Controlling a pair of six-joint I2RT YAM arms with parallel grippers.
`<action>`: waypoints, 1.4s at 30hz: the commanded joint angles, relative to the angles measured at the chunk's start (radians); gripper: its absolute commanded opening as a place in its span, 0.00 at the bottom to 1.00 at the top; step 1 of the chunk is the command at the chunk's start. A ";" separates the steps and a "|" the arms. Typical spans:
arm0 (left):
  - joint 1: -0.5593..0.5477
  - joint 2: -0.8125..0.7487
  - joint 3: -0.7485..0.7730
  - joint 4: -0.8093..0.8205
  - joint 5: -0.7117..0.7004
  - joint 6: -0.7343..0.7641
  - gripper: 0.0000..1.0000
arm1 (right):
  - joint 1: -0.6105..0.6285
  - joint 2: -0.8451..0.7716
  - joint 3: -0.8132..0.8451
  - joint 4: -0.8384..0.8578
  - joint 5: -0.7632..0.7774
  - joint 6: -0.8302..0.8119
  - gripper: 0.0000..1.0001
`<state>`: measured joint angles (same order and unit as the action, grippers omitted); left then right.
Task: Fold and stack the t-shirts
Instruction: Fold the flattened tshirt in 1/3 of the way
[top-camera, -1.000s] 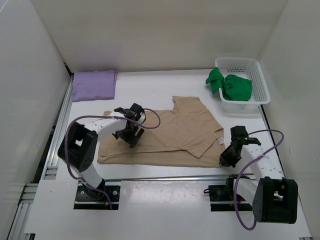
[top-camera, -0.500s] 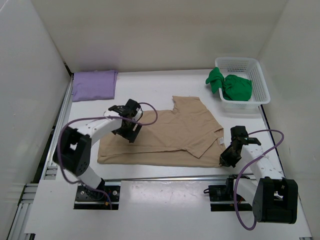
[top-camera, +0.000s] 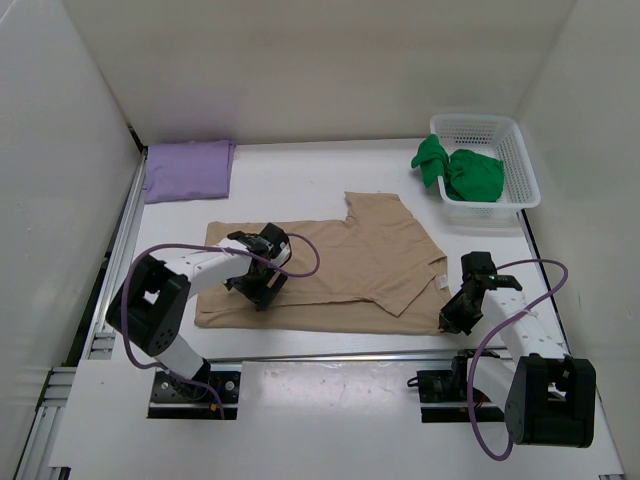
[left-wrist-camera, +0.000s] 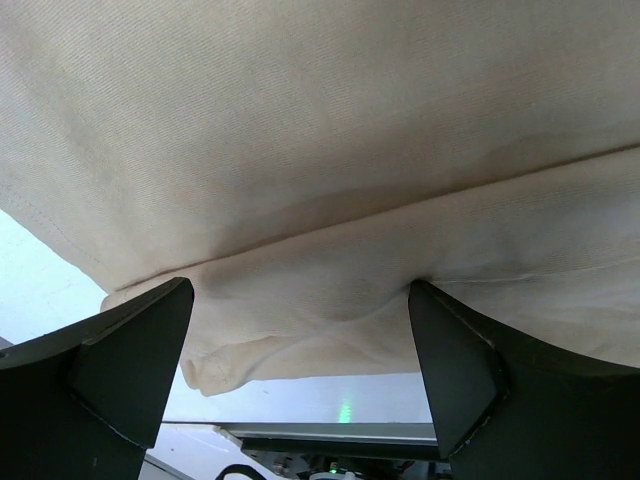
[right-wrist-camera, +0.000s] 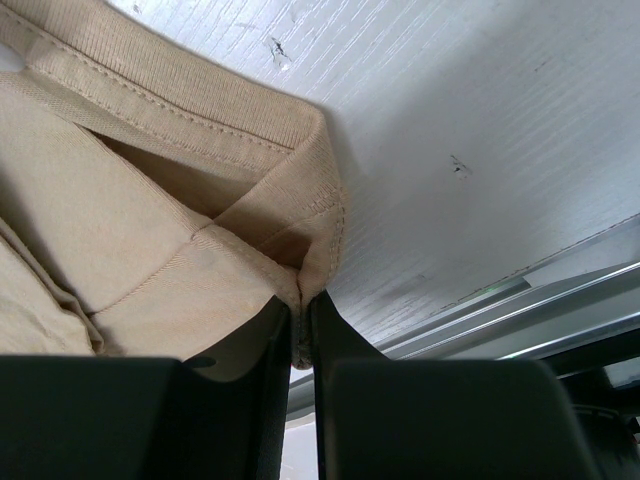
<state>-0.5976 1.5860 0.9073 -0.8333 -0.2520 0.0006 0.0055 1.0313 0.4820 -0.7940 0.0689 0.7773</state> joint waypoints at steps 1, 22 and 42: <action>-0.008 -0.004 -0.005 0.042 -0.030 -0.001 1.00 | -0.007 -0.007 0.006 -0.008 0.025 -0.010 0.13; -0.044 0.003 -0.015 0.033 -0.061 -0.001 1.00 | -0.007 -0.017 0.006 -0.008 0.048 0.014 0.13; 0.603 -0.130 -0.023 -0.259 0.218 -0.001 1.00 | -0.016 -0.057 0.006 -0.028 0.098 0.043 0.13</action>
<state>-0.0540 1.4330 1.0126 -1.0016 -0.0681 0.0002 -0.0055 0.9852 0.4820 -0.8066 0.1246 0.8078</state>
